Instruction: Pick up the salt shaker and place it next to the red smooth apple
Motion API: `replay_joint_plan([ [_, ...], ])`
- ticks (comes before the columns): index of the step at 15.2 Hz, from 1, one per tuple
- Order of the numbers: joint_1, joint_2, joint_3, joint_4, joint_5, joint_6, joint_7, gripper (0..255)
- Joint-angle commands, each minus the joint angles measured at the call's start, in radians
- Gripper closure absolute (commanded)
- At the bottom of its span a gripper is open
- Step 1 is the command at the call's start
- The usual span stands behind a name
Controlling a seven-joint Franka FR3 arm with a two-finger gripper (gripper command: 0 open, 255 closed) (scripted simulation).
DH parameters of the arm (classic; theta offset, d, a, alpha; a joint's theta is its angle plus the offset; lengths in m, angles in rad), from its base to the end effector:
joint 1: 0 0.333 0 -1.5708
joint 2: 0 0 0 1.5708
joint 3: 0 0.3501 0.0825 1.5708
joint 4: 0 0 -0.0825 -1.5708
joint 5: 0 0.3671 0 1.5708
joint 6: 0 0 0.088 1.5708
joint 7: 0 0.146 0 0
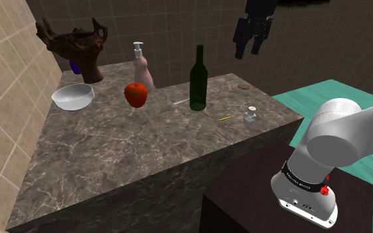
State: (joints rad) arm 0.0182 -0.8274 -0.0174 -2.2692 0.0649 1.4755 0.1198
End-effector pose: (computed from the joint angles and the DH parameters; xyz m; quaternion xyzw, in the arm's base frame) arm 0.2443 0.0079 0.6172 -0.9977 0.0531 -0.0144 0.0396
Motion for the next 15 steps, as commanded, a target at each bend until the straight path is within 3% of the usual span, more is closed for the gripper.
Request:
replay_joint_plan([
  [1, 0.0, 0.0, 0.0, 0.0, 0.0, 0.0, 0.0, 0],
  [15, -0.131, 0.023, -0.16, -0.377, -0.088, 0.336, -0.044, 0],
])
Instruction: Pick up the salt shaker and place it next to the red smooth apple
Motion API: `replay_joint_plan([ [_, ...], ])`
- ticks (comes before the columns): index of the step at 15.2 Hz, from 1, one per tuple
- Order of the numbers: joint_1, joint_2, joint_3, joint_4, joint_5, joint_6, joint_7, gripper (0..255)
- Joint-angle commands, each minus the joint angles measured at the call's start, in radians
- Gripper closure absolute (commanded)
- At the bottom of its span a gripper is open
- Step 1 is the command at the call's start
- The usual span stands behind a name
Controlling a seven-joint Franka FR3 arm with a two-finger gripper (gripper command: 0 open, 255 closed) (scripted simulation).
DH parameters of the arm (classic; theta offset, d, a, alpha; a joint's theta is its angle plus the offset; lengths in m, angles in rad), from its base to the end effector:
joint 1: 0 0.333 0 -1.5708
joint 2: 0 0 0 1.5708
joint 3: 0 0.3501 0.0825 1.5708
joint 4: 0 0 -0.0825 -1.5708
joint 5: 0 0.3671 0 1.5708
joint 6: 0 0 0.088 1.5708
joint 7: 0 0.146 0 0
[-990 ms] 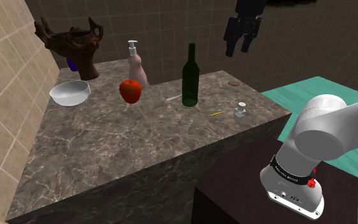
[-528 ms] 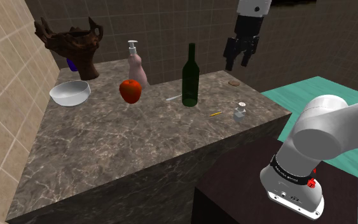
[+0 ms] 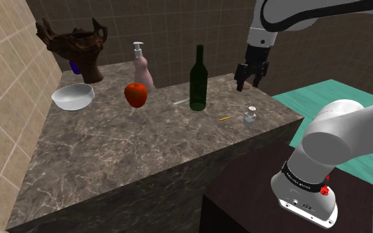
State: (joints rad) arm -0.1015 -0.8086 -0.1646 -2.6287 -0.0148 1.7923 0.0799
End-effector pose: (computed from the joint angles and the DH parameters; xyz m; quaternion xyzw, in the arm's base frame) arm 0.2546 -0.0747 0.4724 -0.9880 0.1443 0.0136 0.0532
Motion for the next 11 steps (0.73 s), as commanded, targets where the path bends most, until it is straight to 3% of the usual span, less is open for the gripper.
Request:
replay_joint_plan([
  [1, -0.022, 0.015, -0.026, -0.039, -0.015, 0.047, -0.008, 0],
  [8, -0.095, 0.138, -0.125, -0.161, -0.064, 0.258, -0.041, 0],
  [11, -0.098, 0.16, -0.134, -0.186, -0.066, 0.303, -0.044, 0],
])
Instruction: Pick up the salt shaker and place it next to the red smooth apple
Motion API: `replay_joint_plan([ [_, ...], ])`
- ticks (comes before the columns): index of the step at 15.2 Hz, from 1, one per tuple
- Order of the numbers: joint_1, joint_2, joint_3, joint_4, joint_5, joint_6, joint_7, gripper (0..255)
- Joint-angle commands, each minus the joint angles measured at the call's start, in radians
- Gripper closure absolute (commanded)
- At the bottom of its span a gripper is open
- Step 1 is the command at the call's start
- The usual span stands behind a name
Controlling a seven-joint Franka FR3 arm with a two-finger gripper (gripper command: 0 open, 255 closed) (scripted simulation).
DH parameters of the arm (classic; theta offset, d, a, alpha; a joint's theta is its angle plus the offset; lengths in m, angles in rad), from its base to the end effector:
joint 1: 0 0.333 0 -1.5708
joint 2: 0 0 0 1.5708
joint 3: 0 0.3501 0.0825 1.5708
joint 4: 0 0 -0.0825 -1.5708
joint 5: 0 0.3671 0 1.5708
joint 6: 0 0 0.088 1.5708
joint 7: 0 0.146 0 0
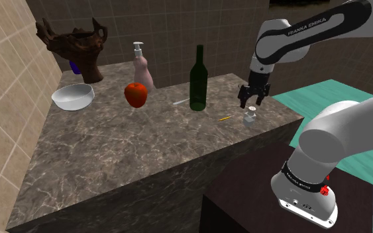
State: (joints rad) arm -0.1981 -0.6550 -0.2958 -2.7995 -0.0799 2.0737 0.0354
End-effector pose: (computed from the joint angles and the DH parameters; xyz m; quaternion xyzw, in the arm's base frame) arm 0.2515 -0.1322 0.3714 -0.9755 0.2083 0.0322 0.0627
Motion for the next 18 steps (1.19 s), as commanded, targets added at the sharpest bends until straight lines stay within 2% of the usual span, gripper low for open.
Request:
replay_joint_plan([
  [1, 0.0, 0.014, -0.004, -0.025, -0.001, 0.039, 0.0, 0],
  [5, 0.005, 0.054, -0.013, -0.066, 0.0, 0.12, -0.004, 0],
  [13, 0.005, 0.054, -0.013, -0.066, 0.0, 0.12, -0.004, 0],
  [14, 0.005, 0.054, -0.013, -0.066, 0.0, 0.12, -0.004, 255],
  [18, 0.005, 0.053, -0.013, -0.066, 0.0, 0.119, -0.004, 255],
])
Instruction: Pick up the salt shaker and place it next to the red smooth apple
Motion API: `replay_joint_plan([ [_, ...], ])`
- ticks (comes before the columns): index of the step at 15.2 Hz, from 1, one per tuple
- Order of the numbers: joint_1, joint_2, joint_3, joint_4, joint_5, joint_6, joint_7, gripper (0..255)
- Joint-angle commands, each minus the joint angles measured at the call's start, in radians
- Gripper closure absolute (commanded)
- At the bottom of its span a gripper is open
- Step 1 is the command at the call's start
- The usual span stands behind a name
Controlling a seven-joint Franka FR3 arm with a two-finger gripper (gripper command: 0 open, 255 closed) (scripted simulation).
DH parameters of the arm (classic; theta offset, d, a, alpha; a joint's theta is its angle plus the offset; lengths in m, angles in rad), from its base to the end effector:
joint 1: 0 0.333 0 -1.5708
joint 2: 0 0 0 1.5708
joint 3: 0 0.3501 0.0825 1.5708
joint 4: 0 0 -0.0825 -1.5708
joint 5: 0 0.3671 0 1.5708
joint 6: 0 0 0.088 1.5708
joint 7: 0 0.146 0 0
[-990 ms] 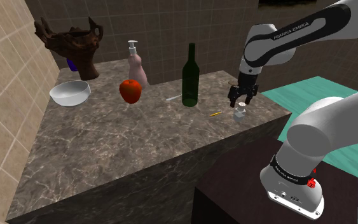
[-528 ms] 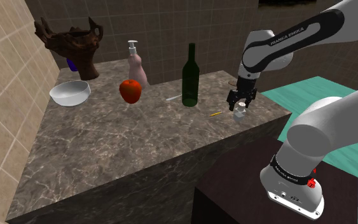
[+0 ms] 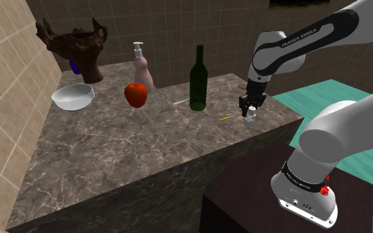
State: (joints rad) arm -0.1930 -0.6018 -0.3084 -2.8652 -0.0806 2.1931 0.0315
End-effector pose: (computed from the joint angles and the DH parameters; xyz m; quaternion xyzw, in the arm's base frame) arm 0.2519 -0.1288 0.3384 -0.9753 0.2096 0.0317 0.0625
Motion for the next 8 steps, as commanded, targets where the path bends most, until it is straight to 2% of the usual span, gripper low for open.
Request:
replay_joint_plan([
  [1, 0.0, 0.0, 0.0, -0.001, 0.0, 0.0, 0.0, 255],
  [5, 0.0, 0.001, 0.0, -0.001, 0.0, 0.001, 0.0, 255],
  [8, -0.002, -0.032, 0.009, 0.022, 0.001, -0.055, 0.007, 255],
])
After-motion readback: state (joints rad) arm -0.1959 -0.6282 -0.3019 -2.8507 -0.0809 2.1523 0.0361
